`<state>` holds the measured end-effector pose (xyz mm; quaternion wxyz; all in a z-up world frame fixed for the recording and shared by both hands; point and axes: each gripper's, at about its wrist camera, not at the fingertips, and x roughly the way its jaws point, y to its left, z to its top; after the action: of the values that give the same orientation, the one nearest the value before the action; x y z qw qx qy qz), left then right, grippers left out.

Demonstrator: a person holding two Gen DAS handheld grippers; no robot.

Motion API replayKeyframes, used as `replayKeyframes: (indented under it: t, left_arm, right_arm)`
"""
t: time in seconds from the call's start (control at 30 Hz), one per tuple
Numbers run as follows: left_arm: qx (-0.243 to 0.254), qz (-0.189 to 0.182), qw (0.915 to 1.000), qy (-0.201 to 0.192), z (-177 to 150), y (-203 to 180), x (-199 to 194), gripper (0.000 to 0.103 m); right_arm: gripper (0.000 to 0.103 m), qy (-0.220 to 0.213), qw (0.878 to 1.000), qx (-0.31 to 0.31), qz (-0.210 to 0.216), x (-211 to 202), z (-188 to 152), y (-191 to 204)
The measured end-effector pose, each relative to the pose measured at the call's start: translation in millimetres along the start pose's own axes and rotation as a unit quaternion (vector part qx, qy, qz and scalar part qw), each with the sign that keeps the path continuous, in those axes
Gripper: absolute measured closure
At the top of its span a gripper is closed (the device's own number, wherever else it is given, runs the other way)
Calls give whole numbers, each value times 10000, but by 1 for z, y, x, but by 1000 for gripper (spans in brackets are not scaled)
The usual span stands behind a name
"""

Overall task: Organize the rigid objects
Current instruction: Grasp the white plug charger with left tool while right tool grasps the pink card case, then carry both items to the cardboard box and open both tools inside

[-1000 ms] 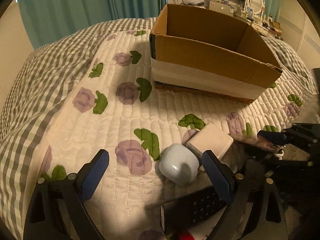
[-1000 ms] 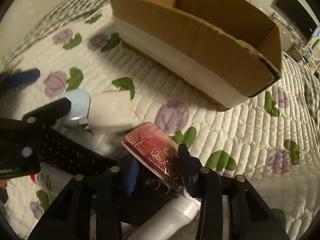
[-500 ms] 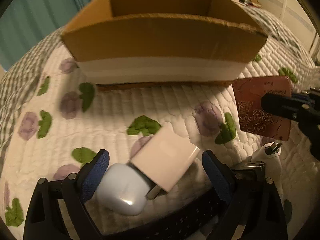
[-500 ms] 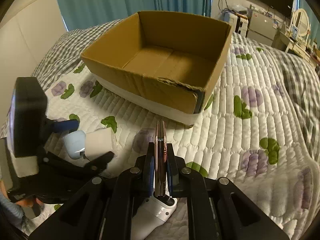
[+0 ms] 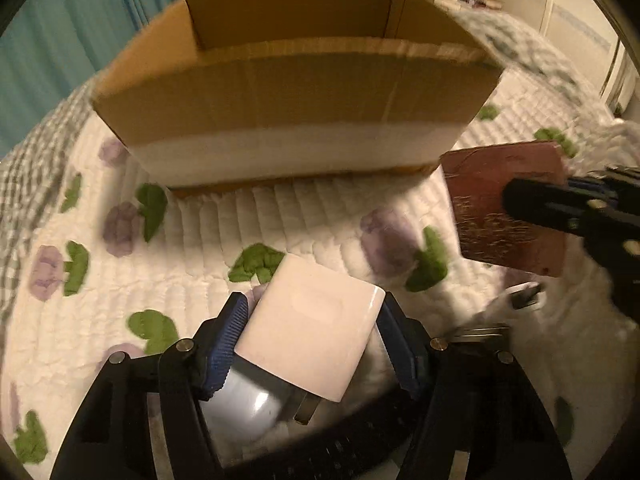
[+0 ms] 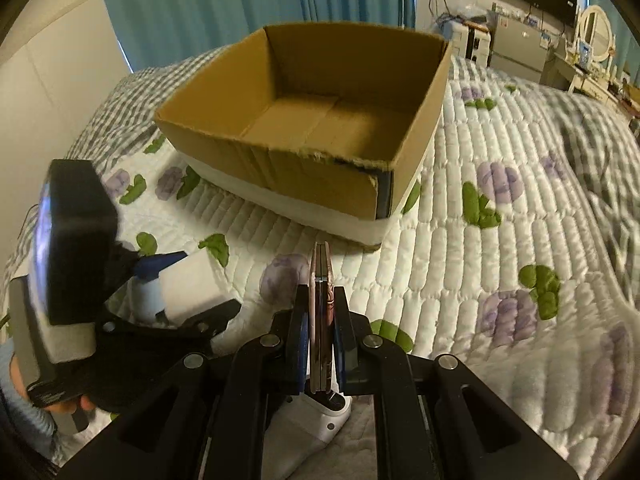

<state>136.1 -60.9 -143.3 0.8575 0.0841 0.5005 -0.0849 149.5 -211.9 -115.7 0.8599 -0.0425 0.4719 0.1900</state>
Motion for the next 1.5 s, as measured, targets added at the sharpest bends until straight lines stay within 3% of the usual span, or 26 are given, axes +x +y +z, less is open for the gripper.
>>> replayKeyframes:
  t: [0.23,0.53,0.67,0.77,0.97,1.07,1.23,1.33,1.5]
  left_arm:
    - [-179,-1,9965,-817,19,10,-73,36]
    - [-392,-72,9846,-1703,110,40,-111,36]
    - [-407,-132,9858,-1624,150,51,-93,36]
    - [-450,28,9881,-1471,171,58,-65,36]
    - [-495,-74,9934,-1034,179,63,-2,36]
    - [-429,3,9941,-997,177,60,16,36]
    - [-557,10,9920,-1130,178,64,21,25]
    - [-615,-65,9901,-1259,178,67,11,25]
    - [-542,126,9876,-1465,171,67,-21,25]
  right_arm:
    - [94,-381,9989,-192,-209,-42,13,13]
    - [94,-1198,9898,-552,-543,-100,88,25]
    - [94,-1315,9890,-474,-474,-94,121,17]
    - [94,-1238,9900,-464,-484,-74,143,7]
    - [94,-900,9938,-362,-549,-20,167,-16]
    - [94,-763,9951,-323,-531,0,167,-28]
    - [94,-606,9966,-252,-499,22,165,-39]
    - [94,-572,9969,-188,-499,27,165,-42]
    - [94,-402,9982,-164,-425,36,168,-43]
